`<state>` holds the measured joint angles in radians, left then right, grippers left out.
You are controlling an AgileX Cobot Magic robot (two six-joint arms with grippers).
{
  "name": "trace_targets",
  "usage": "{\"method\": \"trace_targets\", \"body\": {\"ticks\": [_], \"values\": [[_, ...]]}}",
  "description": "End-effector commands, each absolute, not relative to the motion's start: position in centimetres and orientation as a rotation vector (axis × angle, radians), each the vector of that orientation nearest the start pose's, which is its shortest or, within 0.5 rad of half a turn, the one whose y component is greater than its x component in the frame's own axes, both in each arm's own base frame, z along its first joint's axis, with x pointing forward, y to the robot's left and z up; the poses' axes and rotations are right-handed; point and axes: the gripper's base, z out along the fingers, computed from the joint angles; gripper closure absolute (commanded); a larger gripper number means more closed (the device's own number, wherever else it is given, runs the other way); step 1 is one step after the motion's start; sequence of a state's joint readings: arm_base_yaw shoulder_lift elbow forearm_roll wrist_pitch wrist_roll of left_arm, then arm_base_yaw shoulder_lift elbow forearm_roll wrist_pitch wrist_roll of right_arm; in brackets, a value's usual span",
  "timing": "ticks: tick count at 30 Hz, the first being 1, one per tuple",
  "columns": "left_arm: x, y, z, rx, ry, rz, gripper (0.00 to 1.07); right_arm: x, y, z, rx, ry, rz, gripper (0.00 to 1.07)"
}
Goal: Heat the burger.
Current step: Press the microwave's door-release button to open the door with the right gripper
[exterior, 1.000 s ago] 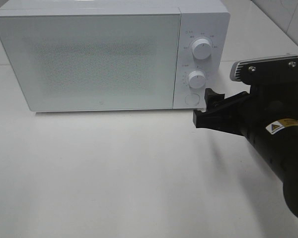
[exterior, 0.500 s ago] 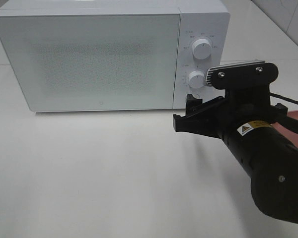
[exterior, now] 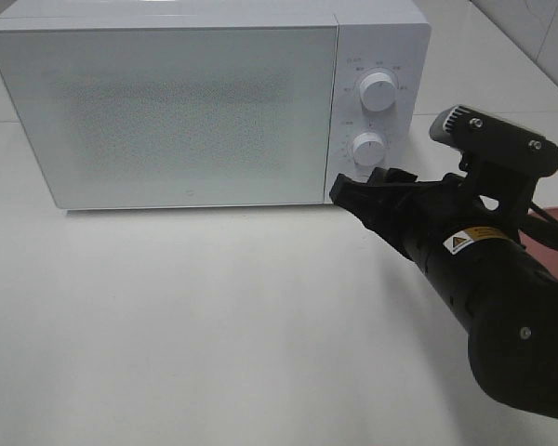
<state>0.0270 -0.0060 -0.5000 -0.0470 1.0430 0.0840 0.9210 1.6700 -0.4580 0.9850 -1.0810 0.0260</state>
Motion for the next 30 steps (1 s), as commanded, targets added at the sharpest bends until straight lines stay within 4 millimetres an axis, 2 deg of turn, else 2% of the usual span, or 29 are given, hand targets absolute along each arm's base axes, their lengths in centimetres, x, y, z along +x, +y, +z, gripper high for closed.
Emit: {"method": "trace_targets", "body": {"ticks": [1, 5, 7, 8, 9, 11, 12, 14, 15, 19, 23, 30], "values": [[-0.8, -0.4, 27.8, 0.055, 1.996, 0.018, 0.07, 20.6, 16.4, 16.3, 0.466, 1.774, 0.488, 0.82], [-0.8, -0.4, 27.8, 0.055, 1.996, 0.018, 0.07, 20.6, 16.5, 16.2, 0.566, 1.773, 0.565, 0.91], [-0.8, -0.4, 27.8, 0.055, 1.996, 0.018, 0.07, 20.5, 16.5, 16.0, 0.687, 1.763, 0.657, 0.96], [-0.8, -0.4, 27.8, 0.055, 1.996, 0.018, 0.07, 20.5, 16.5, 16.0, 0.687, 1.763, 0.657, 0.96], [-0.8, -0.4, 27.8, 0.055, 1.996, 0.018, 0.07, 20.5, 16.5, 16.0, 0.771, 1.745, 0.718, 0.98], [-0.8, -0.4, 27.8, 0.055, 1.996, 0.018, 0.07, 20.5, 16.5, 16.0, 0.808, 1.734, 0.745, 0.99], [-0.8, -0.4, 27.8, 0.055, 1.996, 0.018, 0.07, 20.5, 16.5, 16.0, 0.892, 1.706, 0.808, 1.01], [-0.8, -0.4, 27.8, 0.055, 1.996, 0.018, 0.07, 20.5, 16.5, 16.0, 0.923, 1.695, 0.830, 1.03], [-0.8, -0.4, 27.8, 0.055, 1.996, 0.018, 0.07, 20.5, 16.5, 16.0, 0.994, 1.668, 0.881, 1.06], [-0.8, -0.4, 27.8, 0.055, 1.996, 0.018, 0.07, 20.5, 16.6, 15.9, 1.081, 1.644, 0.944, 1.07], [-0.8, -0.4, 27.8, 0.055, 1.996, 0.018, 0.07, 20.3, 16.8, 15.5, 1.238, 1.629, 1.036, 1.07], [-0.8, -0.4, 27.8, 0.055, 1.996, 0.018, 0.07, 20.1, 17.1, 15.0, 1.344, 1.661, 1.089, 1.07]]}}
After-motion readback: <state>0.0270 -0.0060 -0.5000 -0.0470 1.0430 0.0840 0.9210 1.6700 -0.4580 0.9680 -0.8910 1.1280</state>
